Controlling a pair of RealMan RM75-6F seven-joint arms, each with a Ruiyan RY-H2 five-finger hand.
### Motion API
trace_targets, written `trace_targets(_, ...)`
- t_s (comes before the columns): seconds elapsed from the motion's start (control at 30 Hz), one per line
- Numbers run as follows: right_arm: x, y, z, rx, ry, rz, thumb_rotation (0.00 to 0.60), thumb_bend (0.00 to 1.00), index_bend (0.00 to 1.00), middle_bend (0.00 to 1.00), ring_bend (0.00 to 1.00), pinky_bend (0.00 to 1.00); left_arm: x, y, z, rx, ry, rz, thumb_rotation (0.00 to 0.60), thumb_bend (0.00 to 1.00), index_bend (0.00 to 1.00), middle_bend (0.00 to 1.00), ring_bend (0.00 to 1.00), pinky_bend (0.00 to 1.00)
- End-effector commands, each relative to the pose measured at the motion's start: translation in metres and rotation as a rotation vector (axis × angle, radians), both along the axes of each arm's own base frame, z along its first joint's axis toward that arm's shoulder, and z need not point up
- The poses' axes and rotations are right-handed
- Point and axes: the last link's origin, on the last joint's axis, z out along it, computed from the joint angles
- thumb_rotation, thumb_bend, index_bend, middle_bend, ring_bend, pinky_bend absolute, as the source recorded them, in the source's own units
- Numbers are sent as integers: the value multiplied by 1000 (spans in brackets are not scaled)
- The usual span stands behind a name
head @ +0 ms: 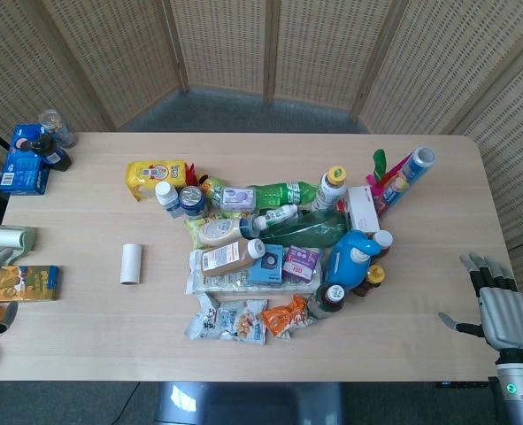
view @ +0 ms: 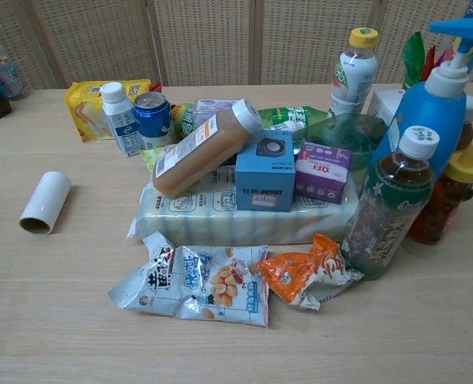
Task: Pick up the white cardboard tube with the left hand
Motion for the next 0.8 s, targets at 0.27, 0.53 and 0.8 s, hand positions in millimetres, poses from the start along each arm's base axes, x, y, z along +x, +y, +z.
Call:
trace_targets(0.27, 1, 2, -2, -1, -12, 5, 495, 36, 0, 0, 0, 0, 0, 5, -4, -26, 40, -26, 600, 488, 0, 0, 0, 0)
trace_targets(0.53, 1, 8, 2, -23, -11, -7, 495, 35, 0, 0, 0, 0, -11, 30, -18, -106, 144, -55, 600, 488, 0, 0, 0, 0)
trace_targets(0.8, 3, 12, 8, -37, 6, -24, 494, 36, 0, 0, 0, 0, -30, 66, -63, -214, 310, -108, 600, 489, 0, 0, 0, 0)
